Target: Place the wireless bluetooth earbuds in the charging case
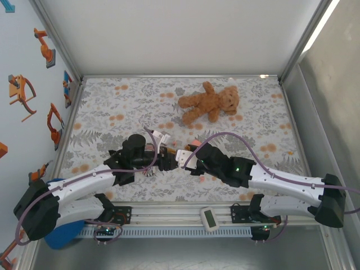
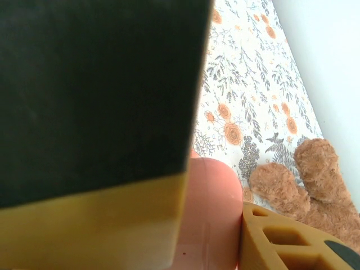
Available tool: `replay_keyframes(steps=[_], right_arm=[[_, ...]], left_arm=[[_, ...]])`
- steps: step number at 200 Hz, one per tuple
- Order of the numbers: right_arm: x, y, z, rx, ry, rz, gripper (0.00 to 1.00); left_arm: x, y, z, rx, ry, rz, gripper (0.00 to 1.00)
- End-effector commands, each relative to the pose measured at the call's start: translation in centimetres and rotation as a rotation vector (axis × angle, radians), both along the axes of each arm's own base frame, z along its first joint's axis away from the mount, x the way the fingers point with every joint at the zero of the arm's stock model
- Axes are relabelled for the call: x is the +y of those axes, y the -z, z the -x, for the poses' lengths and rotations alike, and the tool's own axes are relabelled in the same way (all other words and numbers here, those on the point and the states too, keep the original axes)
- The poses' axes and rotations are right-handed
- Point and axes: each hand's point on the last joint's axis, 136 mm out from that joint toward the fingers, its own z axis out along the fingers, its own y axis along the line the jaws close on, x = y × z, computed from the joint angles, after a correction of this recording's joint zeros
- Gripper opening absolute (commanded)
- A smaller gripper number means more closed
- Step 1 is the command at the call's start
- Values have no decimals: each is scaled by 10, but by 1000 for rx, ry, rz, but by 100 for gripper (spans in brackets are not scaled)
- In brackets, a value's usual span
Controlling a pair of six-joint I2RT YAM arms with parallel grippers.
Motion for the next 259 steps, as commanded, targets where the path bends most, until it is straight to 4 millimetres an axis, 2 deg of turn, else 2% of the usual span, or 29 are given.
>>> replay_keyframes(steps=[1, 37, 117, 148, 195, 233, 259], right_arm=[[2, -12, -1, -17, 15, -43, 32], [2, -9, -1, -11, 16, -37, 32], [0, -12, -4, -18, 33, -33, 32], [1, -16, -3, -14, 36, -48, 35], [1, -29, -2, -30, 37, -121, 51], [-9, -54, 7, -74, 20, -296, 73], [-21, -69, 16, -99, 8, -430, 92]], left_arm=[[-7, -15, 1, -45, 34, 22, 55], [-9, -10, 1, -41, 41, 9, 49], [-10, -9, 4, -42, 54, 0, 22], [-9, -10, 5, -46, 52, 1, 19], [-6, -15, 2, -75, 24, 8, 16], [-1, -16, -4, -122, -18, -4, 14], [2, -18, -7, -168, -32, -15, 12]])
